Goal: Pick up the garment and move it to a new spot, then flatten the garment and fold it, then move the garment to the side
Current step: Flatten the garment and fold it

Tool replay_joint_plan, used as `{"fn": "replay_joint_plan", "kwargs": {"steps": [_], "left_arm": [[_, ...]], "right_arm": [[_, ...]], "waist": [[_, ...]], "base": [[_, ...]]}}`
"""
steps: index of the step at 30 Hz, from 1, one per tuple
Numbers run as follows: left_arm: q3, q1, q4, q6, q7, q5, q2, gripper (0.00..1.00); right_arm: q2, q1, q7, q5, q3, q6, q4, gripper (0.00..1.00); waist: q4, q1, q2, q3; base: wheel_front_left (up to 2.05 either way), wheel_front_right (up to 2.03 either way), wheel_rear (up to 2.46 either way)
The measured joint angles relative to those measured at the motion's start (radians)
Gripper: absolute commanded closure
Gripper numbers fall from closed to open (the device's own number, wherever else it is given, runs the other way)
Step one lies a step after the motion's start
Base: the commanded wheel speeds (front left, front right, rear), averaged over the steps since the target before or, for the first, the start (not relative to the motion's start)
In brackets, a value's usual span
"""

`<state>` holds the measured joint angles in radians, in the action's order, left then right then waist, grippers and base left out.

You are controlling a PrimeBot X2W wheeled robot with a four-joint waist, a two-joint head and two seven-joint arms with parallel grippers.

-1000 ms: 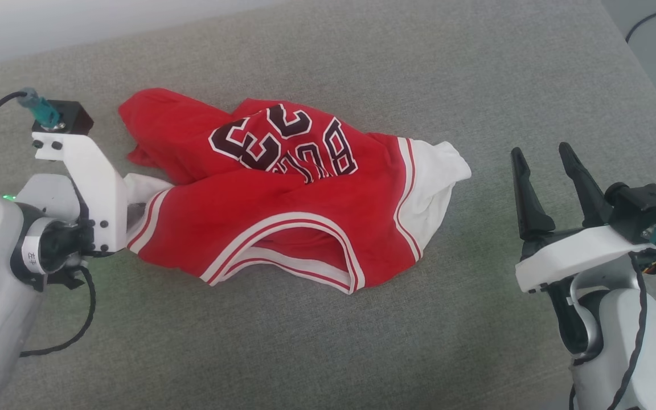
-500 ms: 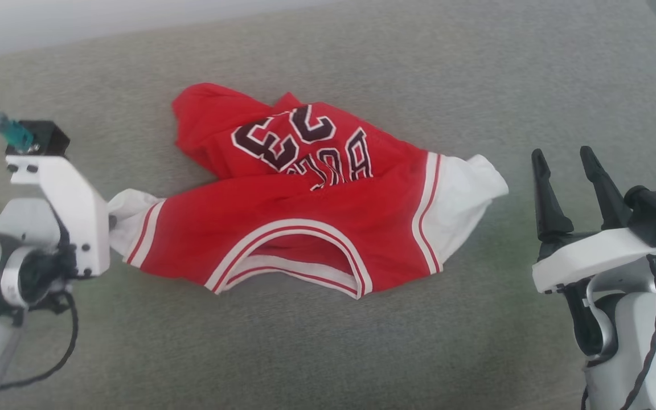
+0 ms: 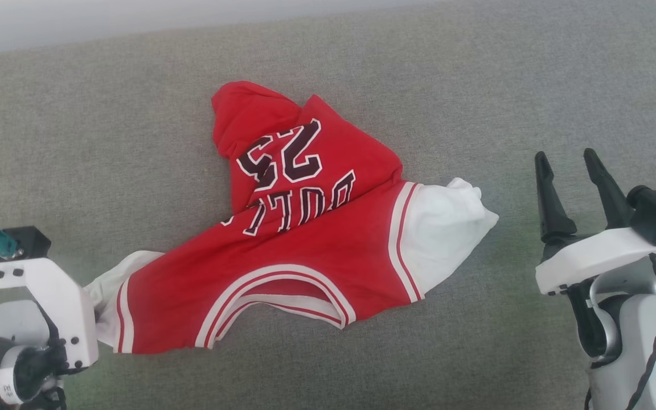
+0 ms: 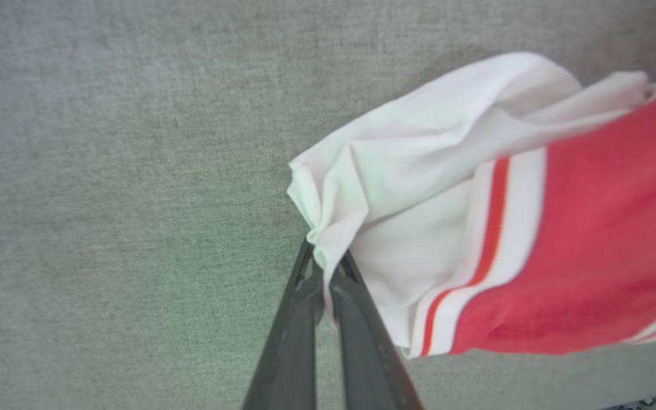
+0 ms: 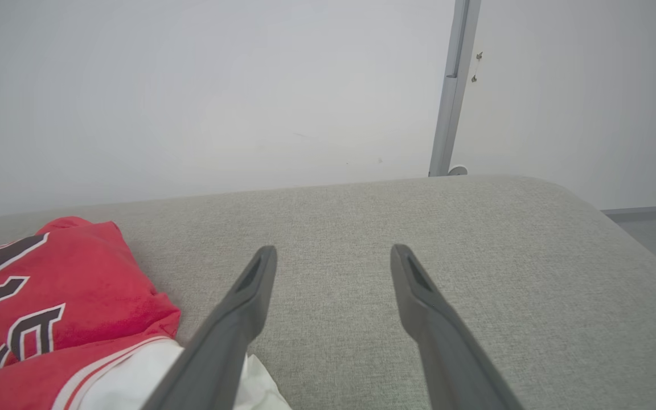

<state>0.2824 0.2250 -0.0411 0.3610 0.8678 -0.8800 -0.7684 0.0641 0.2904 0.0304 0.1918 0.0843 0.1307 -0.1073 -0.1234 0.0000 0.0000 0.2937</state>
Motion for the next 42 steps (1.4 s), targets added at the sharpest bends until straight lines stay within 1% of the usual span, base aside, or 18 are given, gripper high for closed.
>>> {"fn": "replay_joint_plan", "kwargs": {"steps": [7,9,10,11,15,18,26,27,28,29,32,34,36,37,38,42], "left_arm": [[0.002,-0.004,0.093,-0.037,-0.049,-0.016,0.045,1.0],[0.004,0.003,0.115,-0.052,-0.066,-0.018,0.053,0.58],[0.006,0.007,0.123,-0.058,-0.068,-0.018,0.054,0.14],[0.007,0.011,0.128,-0.064,-0.074,-0.018,0.055,0.0],[0.019,0.038,0.144,-0.075,-0.071,-0.012,0.052,0.0],[0.033,0.054,0.152,-0.075,-0.049,-0.002,0.048,0.0],[0.052,0.078,0.175,-0.049,0.012,0.002,0.044,0.0],[0.053,0.079,0.177,-0.05,0.012,0.002,0.044,0.08],[0.053,0.08,0.181,-0.056,0.012,0.0,0.043,0.82],[0.053,0.081,0.187,-0.065,0.011,0.0,0.039,1.0],[0.046,0.083,0.204,-0.088,-0.01,-0.01,0.042,1.0],[0.041,0.087,0.211,-0.105,-0.023,-0.018,0.051,1.0],[0.043,0.096,0.218,-0.112,-0.031,-0.026,0.057,1.0],[0.046,0.104,0.221,-0.116,-0.034,-0.026,0.063,1.0],[0.05,0.115,0.227,-0.124,-0.044,-0.026,0.077,1.0],[0.07,0.151,0.239,-0.138,-0.052,-0.015,0.098,1.0]], "right_arm": [[0.0,-0.002,-0.013,0.0,-0.016,0.0,-0.002,0.0],[0.0,-0.005,-0.017,0.001,-0.017,0.0,-0.005,0.0],[0.001,-0.008,-0.018,0.001,-0.018,0.0,-0.005,0.0],[0.002,-0.011,-0.02,0.001,-0.019,0.0,-0.005,0.0],[0.005,-0.02,-0.026,0.003,-0.02,0.0,-0.002,0.0],[0.008,-0.022,-0.031,0.003,-0.019,0.0,0.002,0.0],[0.008,-0.028,-0.058,0.012,-0.02,0.0,0.018,0.0],[0.008,-0.031,-0.061,0.012,-0.02,0.0,0.02,0.0],[0.008,-0.033,-0.069,0.014,-0.021,0.0,0.021,0.0],[0.009,-0.036,-0.08,0.019,-0.024,0.0,0.021,0.0],[0.015,-0.043,-0.131,0.043,-0.048,0.0,0.013,0.0],[0.027,-0.047,-0.18,0.061,-0.069,0.0,0.007,0.0],[0.039,-0.051,-0.24,0.081,-0.089,0.0,0.002,0.0],[0.049,-0.051,-0.27,0.088,-0.104,0.0,0.001,0.0],[0.063,-0.049,-0.323,0.114,-0.125,0.0,0.001,0.0],[0.106,-0.016,-0.435,0.133,-0.164,0.0,-0.014,0.0]], "waist": [[0.003,0.0,0.0,-0.011],[0.002,0.0,0.0,-0.016],[0.002,0.0,0.0,-0.019],[0.002,0.0,0.0,-0.021],[0.002,0.0,0.0,-0.028],[0.0,0.0,0.0,-0.029],[-0.01,0.0,0.0,-0.015],[-0.011,0.0,0.0001,-0.011],[-0.011,0.0,0.0001,-0.007],[-0.012,0.0,0.0001,-0.002],[-0.011,0.0,0.0001,0.012],[-0.006,0.0,0.0001,0.019],[0.002,0.0,0.0001,0.025],[0.008,0.0,0.0001,0.028],[0.019,0.0,0.0001,0.032],[0.044,0.0,0.0001,0.045]], "base": [[0.0,0.0,0.0],[0.0,0.0,0.0],[0.0,0.0,0.0],[0.0,0.0,0.0],[0.0,0.0,0.0],[0.0,0.0,0.0],[0.0,0.0,0.0],[0.0,0.0,0.0],[0.0,0.0,0.0],[0.0,0.0,0.0],[0.0,0.0,0.0],[0.0,0.0,0.0],[0.0,0.0,0.0],[0.0,0.0,0.0],[0.0,0.0,0.0],[0.0,0.0,0.0]]}}
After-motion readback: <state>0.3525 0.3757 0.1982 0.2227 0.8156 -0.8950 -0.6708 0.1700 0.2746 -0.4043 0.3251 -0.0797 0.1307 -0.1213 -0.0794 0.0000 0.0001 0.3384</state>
